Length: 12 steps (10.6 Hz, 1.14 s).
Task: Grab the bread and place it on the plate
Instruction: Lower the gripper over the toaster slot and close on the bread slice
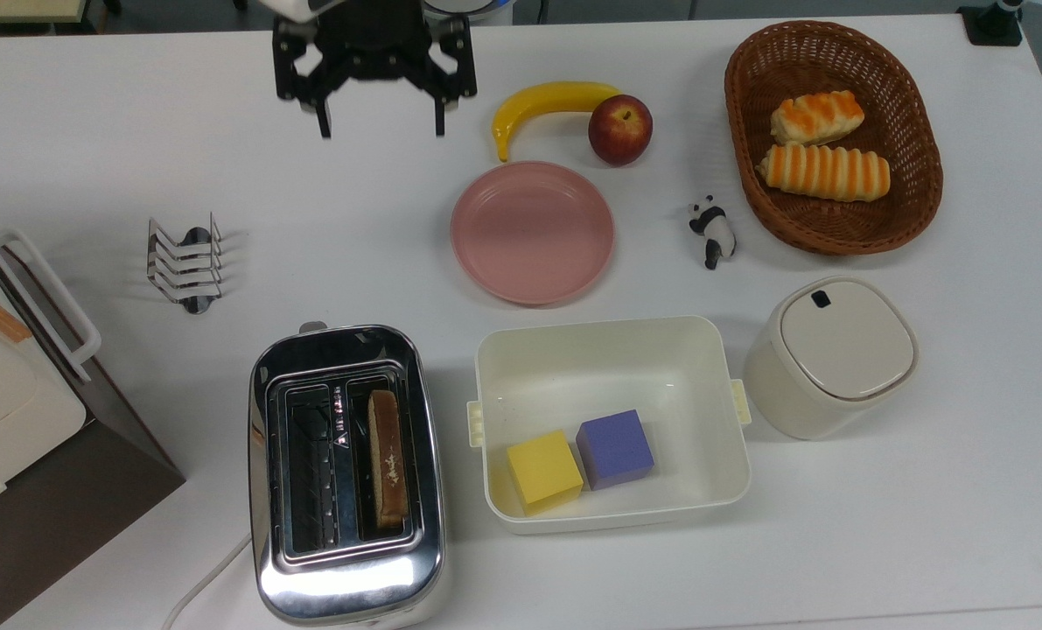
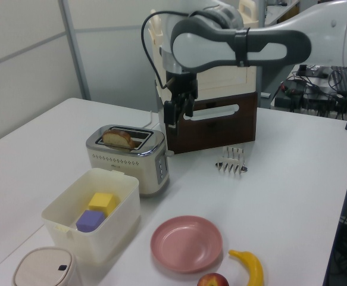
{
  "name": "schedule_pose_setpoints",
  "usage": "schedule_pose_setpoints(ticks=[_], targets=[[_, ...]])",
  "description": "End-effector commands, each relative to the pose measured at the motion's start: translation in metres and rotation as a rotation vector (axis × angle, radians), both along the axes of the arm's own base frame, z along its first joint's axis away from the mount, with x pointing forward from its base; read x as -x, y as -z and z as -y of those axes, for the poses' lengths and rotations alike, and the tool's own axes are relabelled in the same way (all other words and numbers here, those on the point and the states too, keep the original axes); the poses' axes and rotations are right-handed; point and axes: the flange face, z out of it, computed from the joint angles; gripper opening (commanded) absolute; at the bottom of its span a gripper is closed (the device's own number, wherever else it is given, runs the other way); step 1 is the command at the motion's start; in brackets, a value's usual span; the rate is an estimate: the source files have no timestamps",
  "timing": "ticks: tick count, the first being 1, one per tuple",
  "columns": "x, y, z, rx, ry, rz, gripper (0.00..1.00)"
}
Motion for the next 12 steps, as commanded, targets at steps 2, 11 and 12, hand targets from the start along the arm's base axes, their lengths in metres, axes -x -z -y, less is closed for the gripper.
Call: schedule_pose_setpoints(ticks=[2, 11, 12], targets=[[-0.037, 0.037, 0.0, -0.004, 0.005, 0.105, 1.0], [-0.109, 0.104, 0.014, -0.004, -0.014, 0.46, 1.0], [-0.115, 0.111, 0.009, -0.008, -0.021, 0.486, 1.0]])
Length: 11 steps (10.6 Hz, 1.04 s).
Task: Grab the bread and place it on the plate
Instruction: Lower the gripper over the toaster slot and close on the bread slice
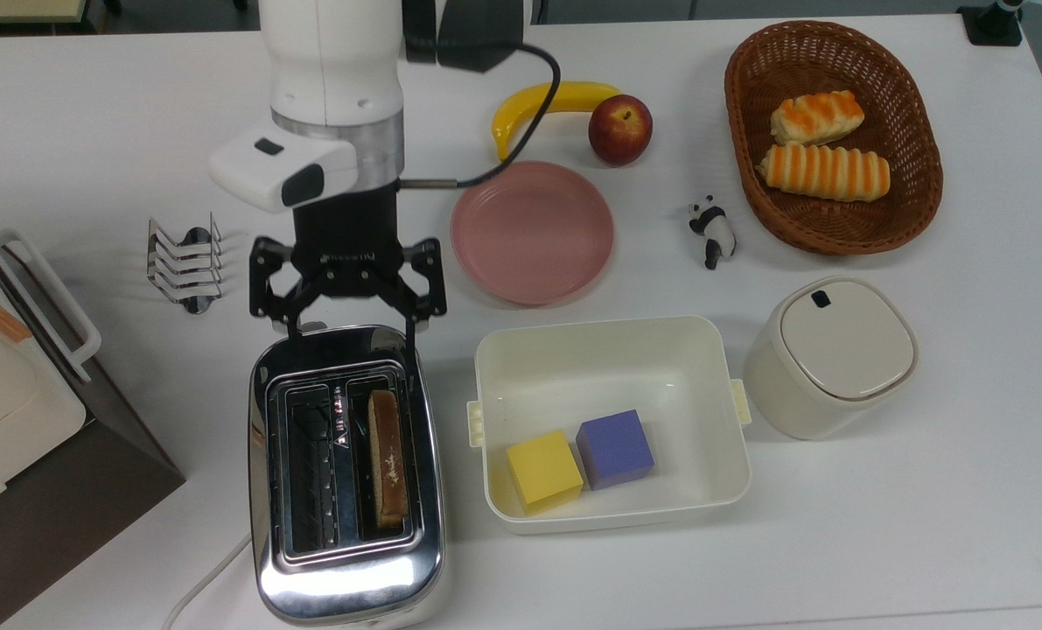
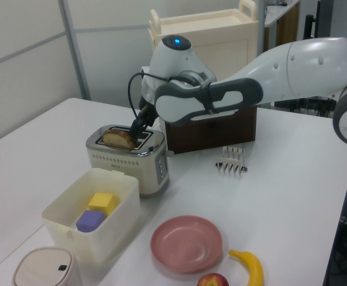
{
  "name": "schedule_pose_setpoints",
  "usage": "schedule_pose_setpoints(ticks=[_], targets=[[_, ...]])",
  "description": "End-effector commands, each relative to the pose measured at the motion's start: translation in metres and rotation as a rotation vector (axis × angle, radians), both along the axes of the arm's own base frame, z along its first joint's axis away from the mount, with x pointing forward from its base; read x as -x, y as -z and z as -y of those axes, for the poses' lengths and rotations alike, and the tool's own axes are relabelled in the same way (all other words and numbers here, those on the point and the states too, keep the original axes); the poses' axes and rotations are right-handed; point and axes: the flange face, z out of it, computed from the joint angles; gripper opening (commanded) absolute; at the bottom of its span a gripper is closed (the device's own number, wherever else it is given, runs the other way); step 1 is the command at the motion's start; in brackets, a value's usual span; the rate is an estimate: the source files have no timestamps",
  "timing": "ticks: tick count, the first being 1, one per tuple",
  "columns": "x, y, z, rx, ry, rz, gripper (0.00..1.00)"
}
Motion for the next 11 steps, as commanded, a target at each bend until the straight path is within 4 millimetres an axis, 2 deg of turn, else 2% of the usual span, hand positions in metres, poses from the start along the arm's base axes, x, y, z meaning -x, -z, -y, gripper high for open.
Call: schedule_pose_setpoints(ticks=[1, 2, 4, 5, 6, 11], targets=[[-0.014, 0.014, -0.015, -0.004, -0.024, 0.092, 0.96], [-0.018, 0.021, -0.016, 0.003, -0.033, 0.11, 0.88], [-0.021, 0.025, -0.019, 0.043, -0.08, 0.128, 0.54], [-0.021, 0.027, -0.021, 0.098, -0.14, 0.121, 0.25], [-0.021, 0.026, -0.02, 0.114, -0.157, 0.12, 0.01], [-0.021, 0.024, -0.019, 0.108, -0.15, 0.124, 0.0]])
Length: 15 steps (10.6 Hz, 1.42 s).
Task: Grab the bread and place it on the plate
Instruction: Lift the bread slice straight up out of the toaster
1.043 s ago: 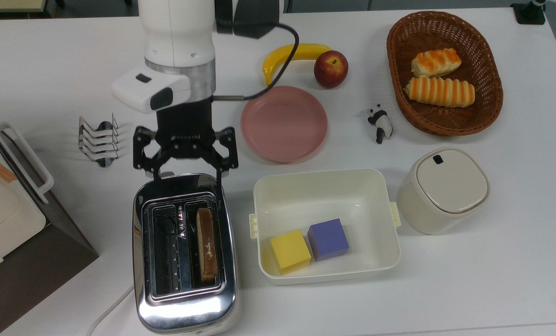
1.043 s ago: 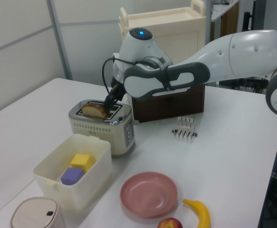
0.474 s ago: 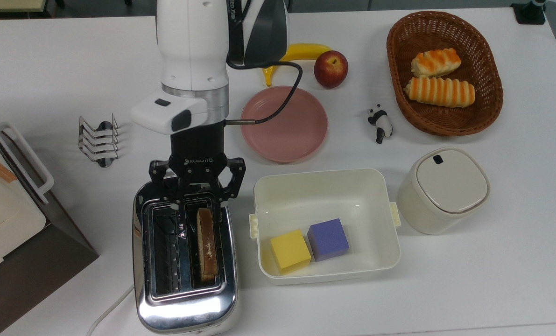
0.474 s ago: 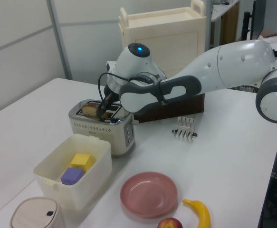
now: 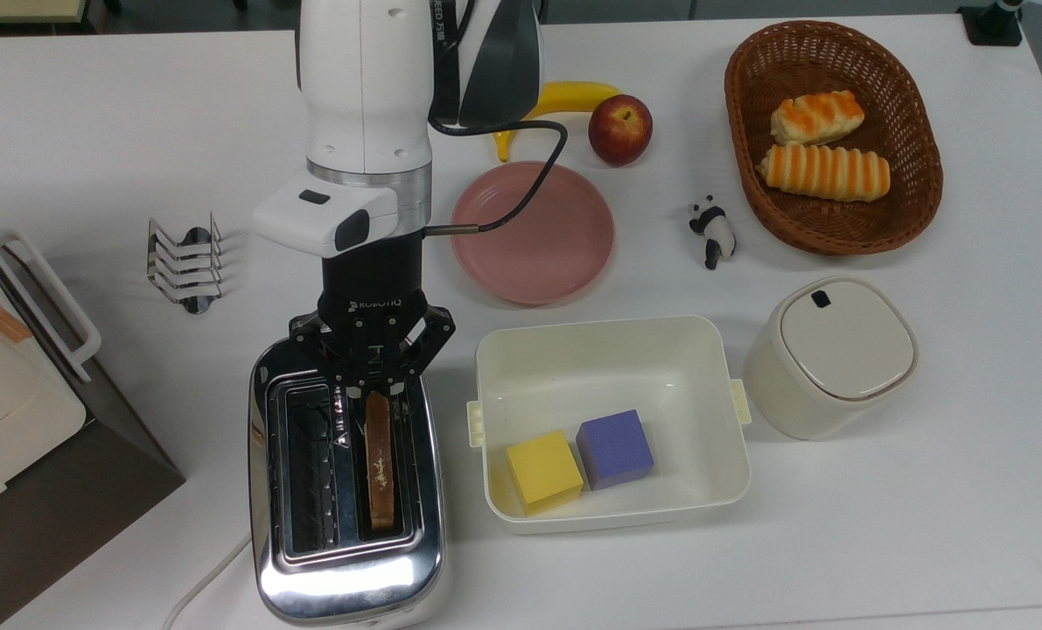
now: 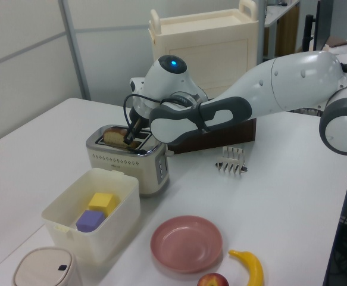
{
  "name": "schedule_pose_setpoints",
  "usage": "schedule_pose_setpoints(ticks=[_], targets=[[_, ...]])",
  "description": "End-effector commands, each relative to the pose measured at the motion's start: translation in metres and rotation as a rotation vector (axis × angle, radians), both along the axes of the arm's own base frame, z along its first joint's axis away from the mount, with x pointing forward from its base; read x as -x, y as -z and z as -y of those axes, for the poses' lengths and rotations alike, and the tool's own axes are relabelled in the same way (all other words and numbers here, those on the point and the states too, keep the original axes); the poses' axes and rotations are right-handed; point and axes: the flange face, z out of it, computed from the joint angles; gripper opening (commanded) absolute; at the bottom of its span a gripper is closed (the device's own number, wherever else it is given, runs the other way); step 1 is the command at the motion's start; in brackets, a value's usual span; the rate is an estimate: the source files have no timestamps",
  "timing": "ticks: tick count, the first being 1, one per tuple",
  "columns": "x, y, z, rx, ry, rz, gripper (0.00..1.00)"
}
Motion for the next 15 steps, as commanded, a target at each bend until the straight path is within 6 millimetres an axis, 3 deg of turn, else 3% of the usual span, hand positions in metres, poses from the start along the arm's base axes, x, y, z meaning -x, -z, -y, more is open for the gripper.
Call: schedule_pose_setpoints(ticks=[1, 4, 12, 15], targets=[[0.0, -0.008, -0.002, 0.017, -0.017, 0.024, 0.0], [0.002, -0.039, -0.003, 0.011, -0.011, 0.071, 0.0], [0.047, -0.173, -0.009, -0.032, 0.023, 0.247, 0.0], [0.076, -0.195, -0.004, -0.097, 0.058, 0.069, 0.0]])
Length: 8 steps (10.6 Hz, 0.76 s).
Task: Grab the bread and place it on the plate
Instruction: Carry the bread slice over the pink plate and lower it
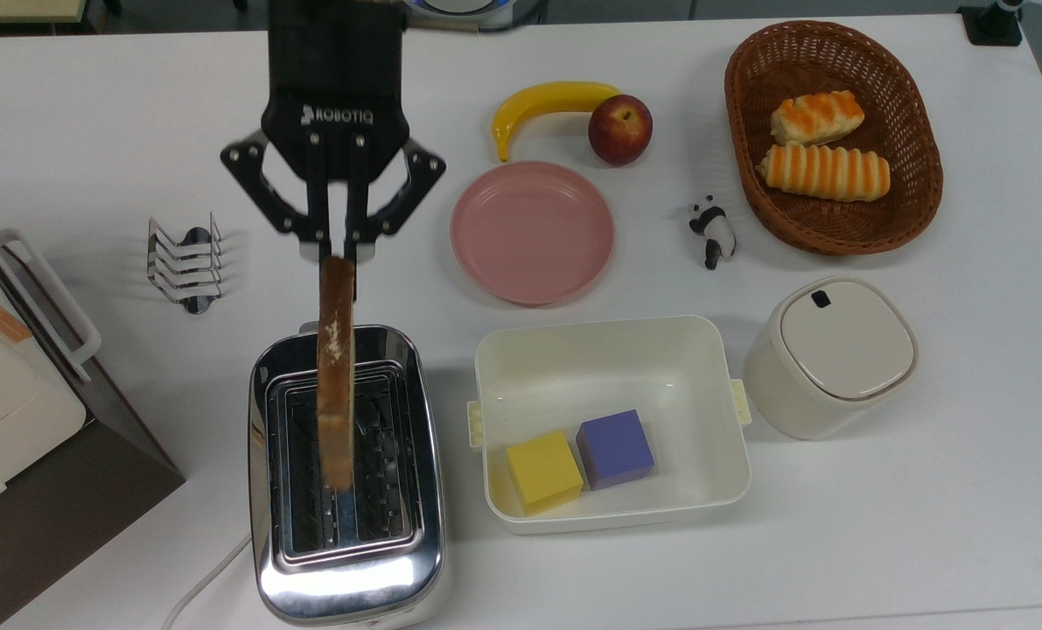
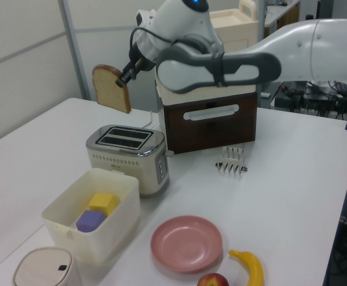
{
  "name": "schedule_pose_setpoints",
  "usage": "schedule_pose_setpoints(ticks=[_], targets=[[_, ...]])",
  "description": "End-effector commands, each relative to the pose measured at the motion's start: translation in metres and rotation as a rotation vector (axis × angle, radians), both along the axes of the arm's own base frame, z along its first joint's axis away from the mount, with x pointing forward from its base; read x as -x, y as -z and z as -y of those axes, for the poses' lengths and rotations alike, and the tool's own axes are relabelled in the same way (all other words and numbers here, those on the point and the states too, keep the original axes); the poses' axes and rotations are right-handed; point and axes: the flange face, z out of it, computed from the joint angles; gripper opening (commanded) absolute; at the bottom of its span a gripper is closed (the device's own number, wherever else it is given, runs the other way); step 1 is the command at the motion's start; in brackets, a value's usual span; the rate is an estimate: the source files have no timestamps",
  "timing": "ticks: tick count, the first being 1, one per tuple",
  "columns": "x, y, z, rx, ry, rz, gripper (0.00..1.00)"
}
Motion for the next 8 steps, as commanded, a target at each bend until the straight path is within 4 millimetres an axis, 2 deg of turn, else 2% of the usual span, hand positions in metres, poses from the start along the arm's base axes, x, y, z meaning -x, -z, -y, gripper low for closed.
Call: schedule_pose_setpoints(ticks=[1, 2, 4, 8], targets=[[0.041, -0.027, -0.003, -0.091, 0.02, -0.16, 0.0], [0.049, -0.022, -0.006, -0.097, 0.014, -0.25, 0.0], [0.061, 0.001, -0.015, -0.112, -0.025, -0.447, 0.0], [0.094, 0.036, -0.034, -0.051, -0.207, -0.799, 0.0]])
